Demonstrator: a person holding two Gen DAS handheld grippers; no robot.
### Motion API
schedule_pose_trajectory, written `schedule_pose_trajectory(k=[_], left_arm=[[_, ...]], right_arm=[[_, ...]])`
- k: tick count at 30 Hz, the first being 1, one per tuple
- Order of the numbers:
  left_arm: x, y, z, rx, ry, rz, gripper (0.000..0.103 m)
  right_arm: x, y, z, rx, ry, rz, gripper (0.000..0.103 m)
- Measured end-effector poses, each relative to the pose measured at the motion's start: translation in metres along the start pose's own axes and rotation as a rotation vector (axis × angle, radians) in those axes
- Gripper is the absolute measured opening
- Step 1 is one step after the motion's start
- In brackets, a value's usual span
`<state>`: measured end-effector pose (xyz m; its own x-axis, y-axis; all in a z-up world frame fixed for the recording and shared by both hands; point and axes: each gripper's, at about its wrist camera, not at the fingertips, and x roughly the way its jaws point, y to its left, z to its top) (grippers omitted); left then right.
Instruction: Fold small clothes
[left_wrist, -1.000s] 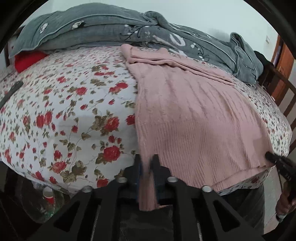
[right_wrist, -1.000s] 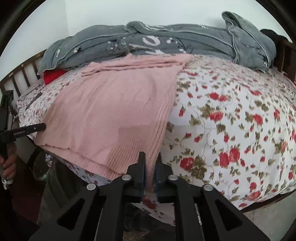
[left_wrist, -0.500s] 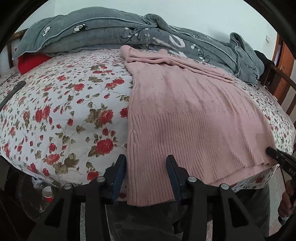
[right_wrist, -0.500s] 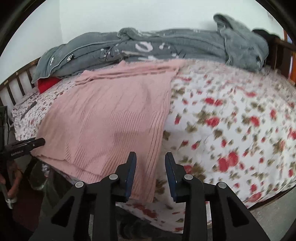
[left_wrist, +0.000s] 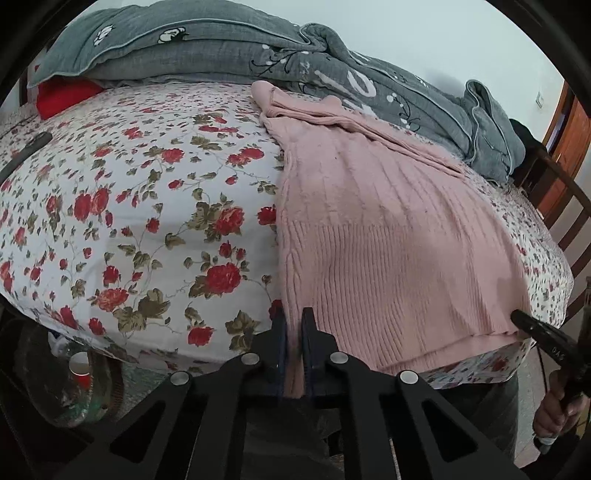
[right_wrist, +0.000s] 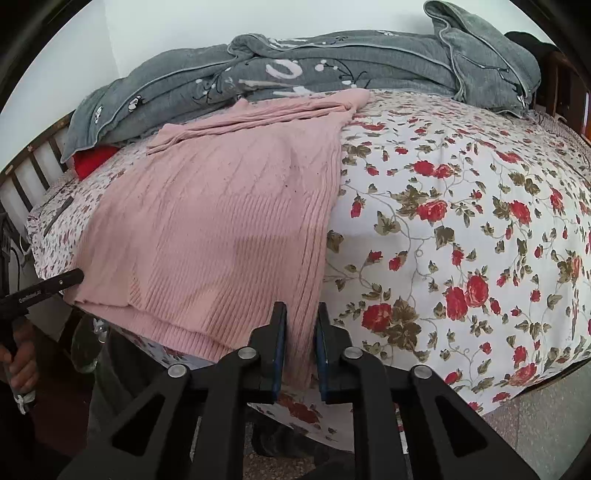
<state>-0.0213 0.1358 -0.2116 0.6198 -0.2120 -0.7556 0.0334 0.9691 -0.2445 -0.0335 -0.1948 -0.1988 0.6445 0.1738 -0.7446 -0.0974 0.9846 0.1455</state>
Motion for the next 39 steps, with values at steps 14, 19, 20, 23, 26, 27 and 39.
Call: schedule_pose_trajectory(k=[14, 19, 20, 23, 26, 27, 39], left_arm=[[0.002, 0.005, -0.001, -0.066, 0.034, -0.019, 0.01], [0.003, 0.006, -0.001, -0.091, 0.039, -0.034, 0.009], [0.002, 0.007, -0.002, -0.096, 0.04, -0.039, 0.009], [-0.003, 0.009, -0.003, -0.105, 0.031, -0.057, 0.008], [-0.012, 0.01, -0.001, -0.113, 0.015, -0.078, 0.007], [-0.016, 0.01, 0.0, -0.114, 0.007, -0.087, 0.007], [-0.06, 0.012, 0.035, -0.16, -0.094, -0.219, 0.007]], right_arm=[[-0.001, -0.005, 0.001, 0.074, 0.028, 0.047, 0.008], [-0.001, -0.006, 0.002, 0.097, 0.03, 0.063, 0.006], [-0.003, -0.004, 0.002, 0.086, 0.026, 0.054, 0.006], [-0.009, 0.0, 0.003, 0.077, 0.013, 0.049, 0.006], [-0.017, 0.0, 0.005, 0.093, 0.0, 0.059, 0.006], [-0.021, -0.001, 0.007, 0.102, -0.006, 0.066, 0.006], [-0.058, -0.011, 0.031, 0.222, -0.071, 0.213, 0.005]])
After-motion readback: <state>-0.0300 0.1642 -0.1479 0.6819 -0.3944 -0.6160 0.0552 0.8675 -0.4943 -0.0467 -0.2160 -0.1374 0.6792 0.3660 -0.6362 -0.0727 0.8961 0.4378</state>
